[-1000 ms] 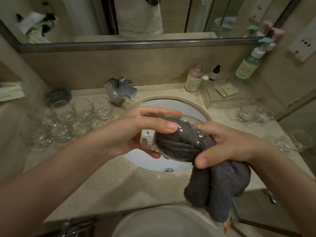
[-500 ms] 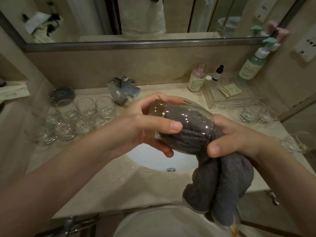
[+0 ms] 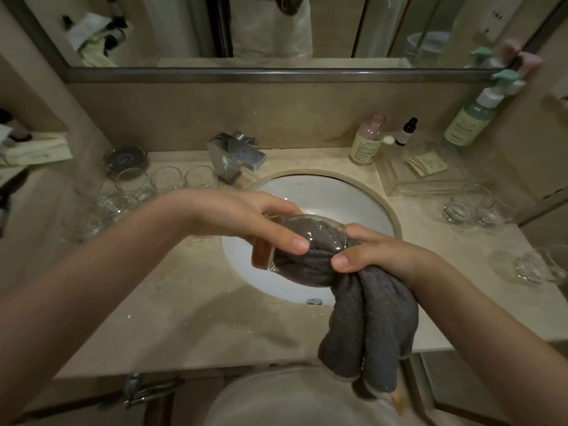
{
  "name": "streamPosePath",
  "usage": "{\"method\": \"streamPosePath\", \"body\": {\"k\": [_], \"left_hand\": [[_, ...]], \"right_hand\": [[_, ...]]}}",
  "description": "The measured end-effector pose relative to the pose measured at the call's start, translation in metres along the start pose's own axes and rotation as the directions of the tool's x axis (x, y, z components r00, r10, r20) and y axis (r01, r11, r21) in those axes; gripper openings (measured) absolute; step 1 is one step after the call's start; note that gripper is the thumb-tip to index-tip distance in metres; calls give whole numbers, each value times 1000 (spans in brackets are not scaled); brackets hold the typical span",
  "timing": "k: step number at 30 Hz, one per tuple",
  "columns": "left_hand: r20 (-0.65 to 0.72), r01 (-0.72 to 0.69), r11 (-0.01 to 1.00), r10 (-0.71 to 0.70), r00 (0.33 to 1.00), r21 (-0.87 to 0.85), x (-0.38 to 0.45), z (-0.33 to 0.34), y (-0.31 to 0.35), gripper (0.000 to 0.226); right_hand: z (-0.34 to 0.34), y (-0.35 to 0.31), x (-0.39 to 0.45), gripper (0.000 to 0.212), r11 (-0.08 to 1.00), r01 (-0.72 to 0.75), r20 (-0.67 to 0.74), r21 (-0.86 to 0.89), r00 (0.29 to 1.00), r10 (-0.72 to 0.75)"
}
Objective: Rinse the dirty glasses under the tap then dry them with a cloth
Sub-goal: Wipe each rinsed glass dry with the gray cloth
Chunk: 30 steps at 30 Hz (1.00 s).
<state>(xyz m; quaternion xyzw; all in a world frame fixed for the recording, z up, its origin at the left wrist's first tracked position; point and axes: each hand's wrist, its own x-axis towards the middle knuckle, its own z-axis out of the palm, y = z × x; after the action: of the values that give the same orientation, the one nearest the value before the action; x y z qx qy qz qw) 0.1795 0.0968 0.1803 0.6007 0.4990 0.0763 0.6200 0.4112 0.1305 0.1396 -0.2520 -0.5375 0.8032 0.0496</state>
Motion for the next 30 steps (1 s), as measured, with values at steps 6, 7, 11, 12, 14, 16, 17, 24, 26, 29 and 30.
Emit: {"method": "streamPosePath", "body": {"k": [6, 7, 11, 12, 14, 16, 17, 24, 26, 29, 30], "left_hand": [[164, 97, 989, -114, 980, 107, 6, -18, -4, 97], [168, 127, 985, -146, 975, 119, 7, -19, -6, 96], [119, 210, 974, -220, 968, 88, 12, -23, -25, 69], [98, 210, 975, -217, 971, 70, 10, -24, -32, 70], [73, 192, 980, -195, 978, 51, 3, -26, -46, 85], [31, 176, 984, -176, 984, -1, -4, -28, -60, 82], [2, 165, 986, -165, 986, -35, -9, -29, -67, 75], [-168, 135, 971, -169, 971, -196, -36, -30, -126, 78], [-238, 168, 950, -233, 943, -263, -46, -31, -143, 83], [-410, 142, 891, -333, 849, -430, -62, -32, -177, 80], [-484, 94, 864, -365, 795, -495, -68, -31, -189, 77]], "right_hand": [[10, 2, 31, 63, 998, -26, 55, -63, 998, 29], [13, 2, 35, 54, 997, -25, 62, -75, 998, 29], [23, 5, 51, 44, 997, -30, 81, -73, 996, 36], [24, 8, 55, 43, 998, -23, 63, -56, 998, 26], [26, 12, 62, 39, 1000, -11, 17, -20, 1000, 11], [27, 16, 68, 32, 1000, -11, -27, 3, 1000, 11], [28, 18, 71, 28, 1000, -14, -50, 15, 999, 14], [48, 28, 103, 18, 999, -14, -176, 39, 984, 20], [52, 36, 112, 19, 994, -5, -230, 110, 973, 30], [52, 49, 120, 25, 975, 16, -335, 223, 940, 62], [53, 51, 121, 26, 972, 12, -348, 233, 935, 71]]}}
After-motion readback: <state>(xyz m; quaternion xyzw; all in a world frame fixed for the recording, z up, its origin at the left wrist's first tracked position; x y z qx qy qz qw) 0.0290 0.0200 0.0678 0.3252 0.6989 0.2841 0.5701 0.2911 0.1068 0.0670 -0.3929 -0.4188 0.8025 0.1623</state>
